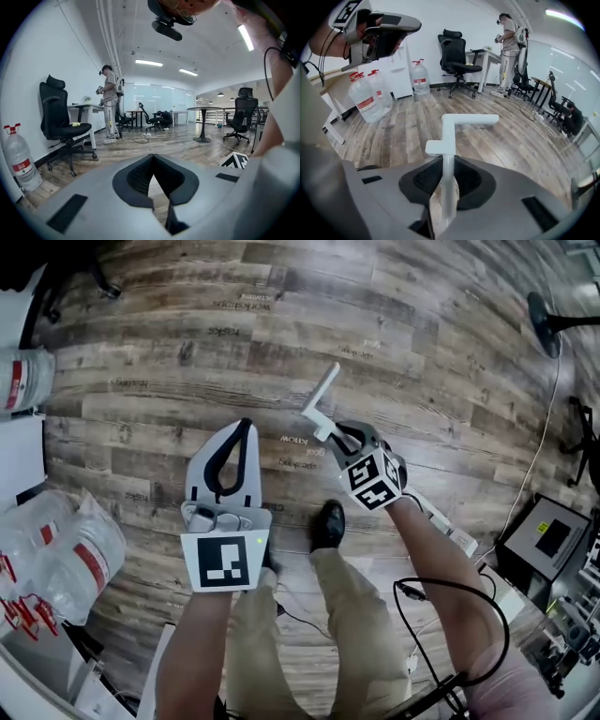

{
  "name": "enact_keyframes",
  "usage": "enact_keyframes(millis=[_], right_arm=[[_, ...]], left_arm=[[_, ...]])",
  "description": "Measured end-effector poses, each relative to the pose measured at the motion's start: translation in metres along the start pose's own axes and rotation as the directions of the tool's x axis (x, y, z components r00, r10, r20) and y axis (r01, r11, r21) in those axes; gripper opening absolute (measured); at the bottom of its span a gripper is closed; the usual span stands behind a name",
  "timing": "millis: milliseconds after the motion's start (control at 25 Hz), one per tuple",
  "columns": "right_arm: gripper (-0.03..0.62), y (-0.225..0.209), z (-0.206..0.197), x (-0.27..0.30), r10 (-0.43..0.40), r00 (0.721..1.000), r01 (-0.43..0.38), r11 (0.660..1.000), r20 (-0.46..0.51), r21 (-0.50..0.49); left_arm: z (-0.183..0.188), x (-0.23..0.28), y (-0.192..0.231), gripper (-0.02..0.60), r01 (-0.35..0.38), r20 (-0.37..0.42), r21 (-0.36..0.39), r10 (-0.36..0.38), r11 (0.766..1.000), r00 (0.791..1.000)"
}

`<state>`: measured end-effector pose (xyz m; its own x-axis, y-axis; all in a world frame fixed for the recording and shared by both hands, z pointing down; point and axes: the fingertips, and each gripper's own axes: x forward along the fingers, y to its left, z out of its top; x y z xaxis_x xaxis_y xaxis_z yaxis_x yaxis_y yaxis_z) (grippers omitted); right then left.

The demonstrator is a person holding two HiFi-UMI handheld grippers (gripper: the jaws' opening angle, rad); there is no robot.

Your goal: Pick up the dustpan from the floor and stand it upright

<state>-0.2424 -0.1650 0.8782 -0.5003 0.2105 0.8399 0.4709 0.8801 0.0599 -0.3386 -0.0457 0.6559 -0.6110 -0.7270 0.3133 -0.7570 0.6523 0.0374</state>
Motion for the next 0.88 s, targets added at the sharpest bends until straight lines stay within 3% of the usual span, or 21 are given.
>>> enact_keyframes(millis=[440,680,880], right_arm=[[0.078,-0.008,0.043,-0.137,-0.097,0.992,0.096,0.995,0.081,0.012],[0.078,-0.017,0.063,-0.208,-0.137,0.976,0.134,0.990,0.167,0.029],[0.078,-0.030,0.074,-0.267,-0.184,0.955,0.173,0.983,0.231,0.067]], left_arm=[[0.122,-0.039,-0.040,0.009,0.085,0.078,0.060,-0.089,0.995,0.993],[0.185,-0.055,-0.061,0.009,0.111,0.111,0.054,-0.117,0.992,0.987],[0.230,-0.062,-0.095,0.009,0.167,0.139,0.101,-0.180,0.981,0.974]])
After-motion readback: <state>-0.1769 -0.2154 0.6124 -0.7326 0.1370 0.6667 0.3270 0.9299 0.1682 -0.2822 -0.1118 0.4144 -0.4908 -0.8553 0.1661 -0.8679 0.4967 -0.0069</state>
